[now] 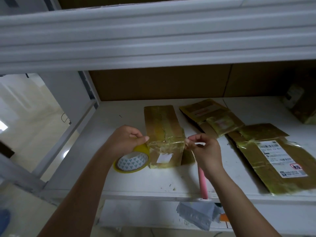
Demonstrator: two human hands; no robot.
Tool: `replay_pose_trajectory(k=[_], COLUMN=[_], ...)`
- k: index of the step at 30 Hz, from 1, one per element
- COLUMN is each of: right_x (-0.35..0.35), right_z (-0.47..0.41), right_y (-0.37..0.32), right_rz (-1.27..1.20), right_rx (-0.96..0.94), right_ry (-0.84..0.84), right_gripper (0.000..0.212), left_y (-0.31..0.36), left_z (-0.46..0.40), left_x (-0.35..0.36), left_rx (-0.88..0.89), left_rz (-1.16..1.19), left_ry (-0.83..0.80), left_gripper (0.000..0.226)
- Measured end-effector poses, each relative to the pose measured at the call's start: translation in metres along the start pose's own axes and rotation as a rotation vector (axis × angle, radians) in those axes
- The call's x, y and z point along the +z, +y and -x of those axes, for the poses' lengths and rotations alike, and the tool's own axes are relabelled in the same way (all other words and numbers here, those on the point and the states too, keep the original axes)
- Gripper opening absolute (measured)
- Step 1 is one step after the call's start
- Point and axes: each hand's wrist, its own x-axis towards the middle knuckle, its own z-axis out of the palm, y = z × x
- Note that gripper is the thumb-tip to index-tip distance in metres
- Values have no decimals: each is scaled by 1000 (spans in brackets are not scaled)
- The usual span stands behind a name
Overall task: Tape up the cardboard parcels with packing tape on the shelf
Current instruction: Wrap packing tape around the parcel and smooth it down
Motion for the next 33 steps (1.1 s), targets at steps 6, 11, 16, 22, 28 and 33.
replay_pose_trajectory(k=[6,11,16,22,28,33], right_x=[-14,-13,-17,-20,-6,-1], right_z=[-3,22,22,18,20,24], right_y=[14,12,2,-16,-22,-12], right_rz=[204,35,124,577,1158,1137], right_rx=[169,-189,-190,-504,-705,-700], right_ry=[-100,-213,-497,-435,-380,-437], right_gripper=[16,52,80,79,94,114], left_y=[3,4,8,14,16,12], left_z=[1,-1,-2,-5,-3,7], left_x=[-2,1,7,19,27,14], left_rx=[-37,-38,-35,-32,-36,35], left_rz=[32,40,43,83,147,206], left_ry=[-18,-18,-21,10,41,-144], left_gripper=[22,24,24,25,25,17])
